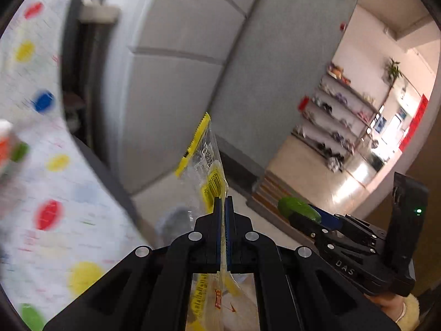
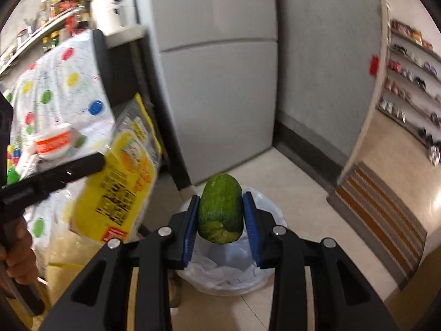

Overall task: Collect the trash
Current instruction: 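Carry the cucumber and yellow wrapper over the trash bin with both grippers, then open both grippers to drop the cucumber and wrapper into the bin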

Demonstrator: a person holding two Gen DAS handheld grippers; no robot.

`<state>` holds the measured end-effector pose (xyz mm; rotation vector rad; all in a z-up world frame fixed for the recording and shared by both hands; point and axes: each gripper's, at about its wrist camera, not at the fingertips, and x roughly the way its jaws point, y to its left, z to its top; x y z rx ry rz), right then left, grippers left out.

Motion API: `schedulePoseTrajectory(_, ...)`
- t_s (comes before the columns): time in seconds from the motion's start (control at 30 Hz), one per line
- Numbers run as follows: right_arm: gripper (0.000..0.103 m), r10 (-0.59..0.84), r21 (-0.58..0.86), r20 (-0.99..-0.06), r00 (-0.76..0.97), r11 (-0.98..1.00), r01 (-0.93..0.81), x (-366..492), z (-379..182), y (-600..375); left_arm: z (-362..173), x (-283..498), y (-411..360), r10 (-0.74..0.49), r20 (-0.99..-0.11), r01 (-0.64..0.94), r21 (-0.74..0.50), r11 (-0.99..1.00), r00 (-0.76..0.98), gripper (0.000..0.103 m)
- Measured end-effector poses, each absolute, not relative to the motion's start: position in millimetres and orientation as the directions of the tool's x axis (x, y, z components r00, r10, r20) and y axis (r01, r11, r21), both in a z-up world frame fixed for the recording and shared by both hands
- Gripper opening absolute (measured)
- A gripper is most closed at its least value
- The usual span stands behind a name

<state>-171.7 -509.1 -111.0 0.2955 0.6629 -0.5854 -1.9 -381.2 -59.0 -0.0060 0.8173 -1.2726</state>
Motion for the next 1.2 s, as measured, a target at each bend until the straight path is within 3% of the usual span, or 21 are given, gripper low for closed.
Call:
schedulePoseTrajectory(0.23,0.032,-0.375,0.086,-0.719,0.586,0.788,0.610,-153,-175,-553,-118,-2,-445,-0.802,-0.597,0.824,-0.462,0.328,-0.015,0.003)
schedulePoseTrajectory(0.33,0.032,-0.358,0.082,-0.744,0.564,0.789,0.609,-140,-193,-565,-131,5,-461,-0.780,-0.625,0.815,-0.468,0.343,-0.030,0.008)
schedulePoseTrajectory(0.37,0.033,-0.363,0.081,-0.742,0.563,0.786,0.613,-138,-196,-568,-133,6,-466,-0.764,-0.645,0.812,-0.459,0.362,-0.024,0.017)
schedulePoseTrajectory(0.4,0.041,-0.364,0.082,-0.743,0.562,0.784,0.615,-137,-197,-570,-136,9,-473,-0.746,-0.666,0.809,-0.444,0.386,-0.010,0.024)
schedulePoseTrajectory(0.43,0.048,-0.366,0.081,-0.744,0.559,0.781,0.620,-136,-198,-572,-137,11,-477,-0.736,-0.677,0.806,-0.433,0.403,0.004,0.043)
schedulePoseTrajectory(0.47,0.048,-0.376,0.080,-0.740,0.558,0.774,0.628,-138,-196,-572,-138,14,-475,-0.729,-0.684,0.801,-0.426,0.421,0.019,0.052)
schedulePoseTrajectory(0.67,0.048,-0.414,0.101,-0.673,0.613,0.769,0.631,-152,-149,-559,-126,28,-460,-0.743,-0.665,0.782,-0.421,0.459,0.078,0.052)
schedulePoseTrajectory(0.83,0.049,-0.432,0.072,-0.592,0.680,0.812,0.579,-154,-93,-526,-91,37,-405,-0.753,-0.634,0.782,-0.375,0.498,0.175,0.054)
schedulePoseTrajectory(1.1,0.055,-0.259,0.068,-0.552,0.792,0.933,0.352,-105,-49,-434,-57,40,-283,-0.637,-0.682,0.725,-0.225,0.651,0.360,0.055)
schedulePoseTrajectory(1.2,0.057,-0.194,0.063,-0.543,0.817,0.961,0.270,-84,-37,-400,-50,45,-229,-0.583,-0.690,0.658,-0.205,0.725,0.428,0.060)
